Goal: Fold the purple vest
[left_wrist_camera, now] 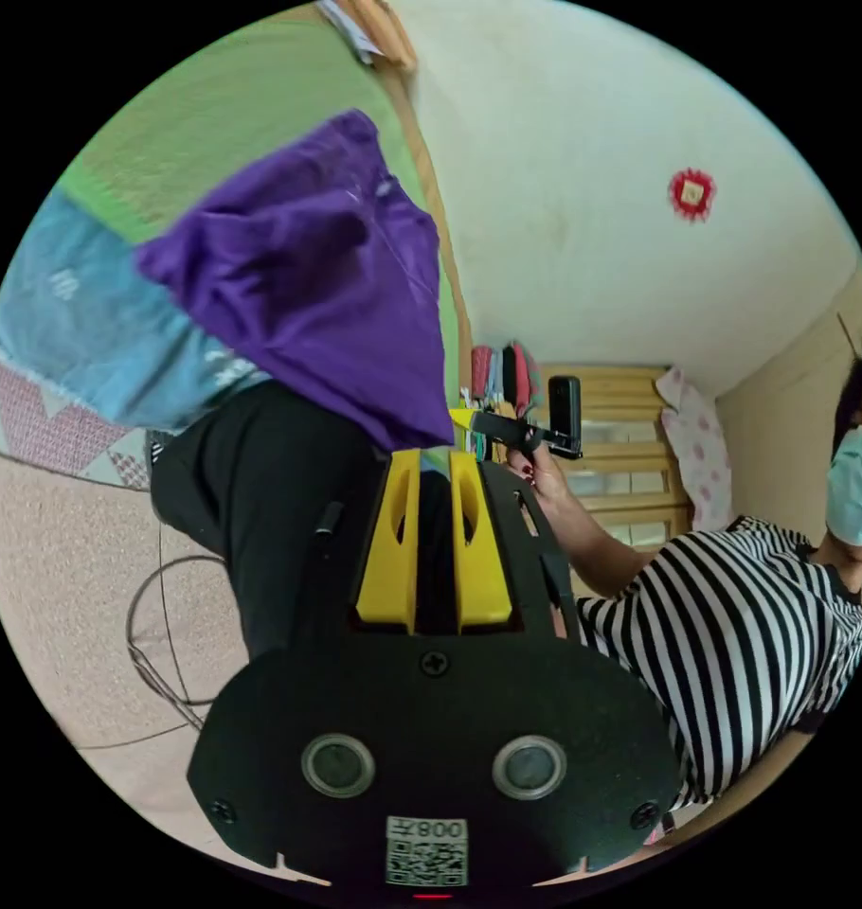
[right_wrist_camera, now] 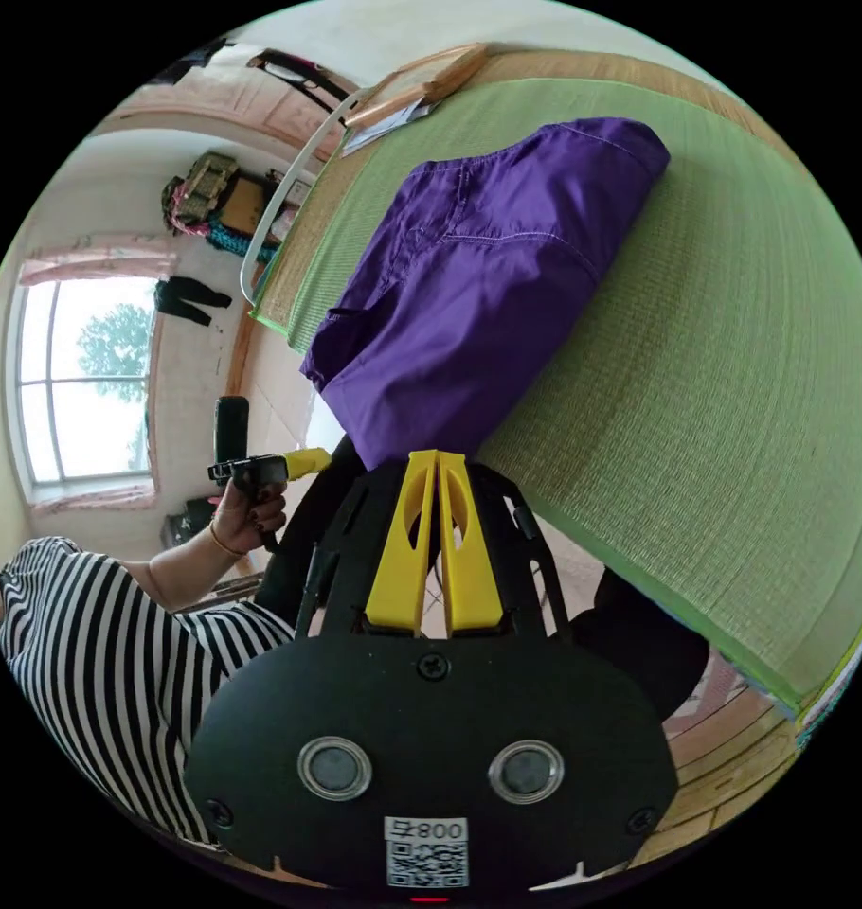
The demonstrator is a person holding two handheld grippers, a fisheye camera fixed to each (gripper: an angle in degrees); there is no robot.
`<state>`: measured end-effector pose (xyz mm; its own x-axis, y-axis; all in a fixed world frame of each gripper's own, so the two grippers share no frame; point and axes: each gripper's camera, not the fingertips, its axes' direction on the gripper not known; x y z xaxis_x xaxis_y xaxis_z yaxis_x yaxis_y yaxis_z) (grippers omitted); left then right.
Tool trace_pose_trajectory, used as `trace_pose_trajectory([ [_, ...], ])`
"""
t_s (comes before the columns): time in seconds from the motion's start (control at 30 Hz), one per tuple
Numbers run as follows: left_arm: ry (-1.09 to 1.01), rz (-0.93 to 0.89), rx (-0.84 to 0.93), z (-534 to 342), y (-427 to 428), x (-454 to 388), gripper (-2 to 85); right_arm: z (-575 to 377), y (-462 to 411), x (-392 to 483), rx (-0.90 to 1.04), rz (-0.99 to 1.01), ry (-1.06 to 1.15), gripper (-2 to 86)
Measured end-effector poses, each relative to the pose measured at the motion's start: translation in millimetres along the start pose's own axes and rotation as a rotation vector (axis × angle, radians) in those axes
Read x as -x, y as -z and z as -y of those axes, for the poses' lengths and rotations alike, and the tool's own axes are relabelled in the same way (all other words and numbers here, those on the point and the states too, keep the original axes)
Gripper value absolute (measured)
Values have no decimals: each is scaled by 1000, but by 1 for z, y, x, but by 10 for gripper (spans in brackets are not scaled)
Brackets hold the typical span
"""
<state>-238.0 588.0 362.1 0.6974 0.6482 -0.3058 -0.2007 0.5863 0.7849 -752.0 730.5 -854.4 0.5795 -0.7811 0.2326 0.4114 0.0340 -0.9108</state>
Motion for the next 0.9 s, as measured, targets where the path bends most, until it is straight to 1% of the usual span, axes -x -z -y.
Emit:
trace_pose_trajectory([
  [0.1,-71,79,82,24,-45,-31,79,-2,-27,-14,-6,17,-7,2],
  [0.23,-117,252,175,45,-104,-63,98,2,-60,-34,-49,91,-23,3],
  [0.3,-122,296,211,49,-127,-71,102,6,-74,-45,-69,122,-36,3],
  [0.37,-134,330,256,53,-153,-83,103,13,-93,-57,-96,193,-44,3],
  [0.5,-157,411,293,57,-187,-102,88,31,-131,-65,-78,229,-31,4],
  [0.67,-198,507,301,57,-221,-132,29,52,-183,-78,-82,273,-49,6],
  [0.8,-259,541,304,52,-238,-154,20,59,-212,-91,-88,321,-76,13],
  [0.9,-291,556,320,51,-253,-167,17,63,-237,-104,-111,392,-117,24],
])
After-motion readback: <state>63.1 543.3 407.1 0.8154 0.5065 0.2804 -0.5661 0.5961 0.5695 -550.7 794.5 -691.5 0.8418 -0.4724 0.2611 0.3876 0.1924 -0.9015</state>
